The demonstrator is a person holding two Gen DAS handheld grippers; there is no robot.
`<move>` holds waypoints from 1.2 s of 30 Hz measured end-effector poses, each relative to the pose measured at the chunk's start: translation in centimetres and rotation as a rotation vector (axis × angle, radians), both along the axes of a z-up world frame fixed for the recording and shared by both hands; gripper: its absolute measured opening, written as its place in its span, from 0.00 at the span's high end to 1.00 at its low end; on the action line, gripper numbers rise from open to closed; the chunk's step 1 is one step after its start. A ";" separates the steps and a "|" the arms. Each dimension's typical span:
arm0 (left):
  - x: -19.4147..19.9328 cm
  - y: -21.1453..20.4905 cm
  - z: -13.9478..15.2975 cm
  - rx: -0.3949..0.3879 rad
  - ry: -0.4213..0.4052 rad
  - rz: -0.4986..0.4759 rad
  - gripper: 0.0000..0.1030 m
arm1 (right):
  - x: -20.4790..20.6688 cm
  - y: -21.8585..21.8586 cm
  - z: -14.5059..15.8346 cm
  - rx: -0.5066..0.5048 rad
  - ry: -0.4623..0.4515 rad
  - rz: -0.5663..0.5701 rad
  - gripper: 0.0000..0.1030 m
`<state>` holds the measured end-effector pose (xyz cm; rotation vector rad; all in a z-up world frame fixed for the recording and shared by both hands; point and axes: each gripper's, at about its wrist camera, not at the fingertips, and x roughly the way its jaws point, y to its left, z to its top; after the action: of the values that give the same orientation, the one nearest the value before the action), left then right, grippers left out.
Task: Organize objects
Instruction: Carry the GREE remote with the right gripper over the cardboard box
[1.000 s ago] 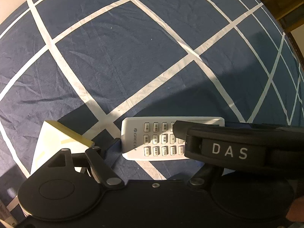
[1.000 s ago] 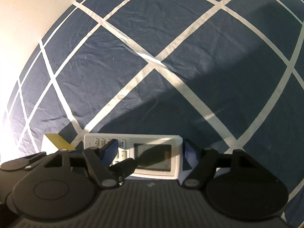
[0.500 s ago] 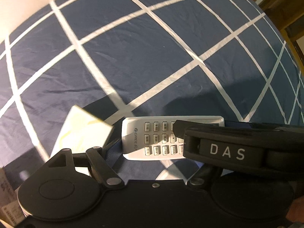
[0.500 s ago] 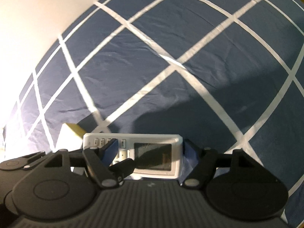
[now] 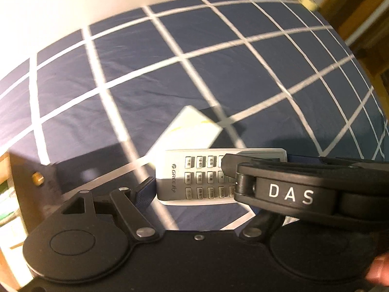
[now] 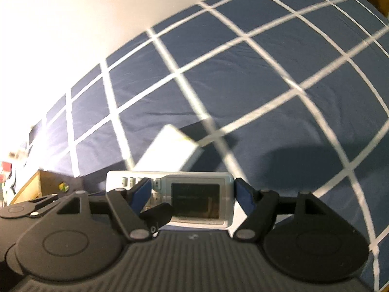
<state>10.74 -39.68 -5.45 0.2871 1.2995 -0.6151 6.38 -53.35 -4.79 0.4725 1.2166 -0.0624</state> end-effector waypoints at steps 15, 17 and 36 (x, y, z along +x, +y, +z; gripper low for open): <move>-0.4 15.6 4.0 -0.012 -0.057 0.231 0.27 | -1.4 15.4 3.8 -0.003 -0.069 0.234 0.29; -0.7 17.6 4.4 -0.014 -0.062 0.260 0.27 | -1.7 17.4 4.1 -0.003 -0.073 0.264 0.29; -2.6 33.4 4.4 -0.002 -0.061 0.498 0.27 | -4.1 33.3 4.2 0.007 -0.073 0.514 0.29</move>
<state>8.18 -6.24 -1.07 -0.0246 1.2497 -0.1831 2.24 -20.02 -0.63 0.1562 1.2338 0.3946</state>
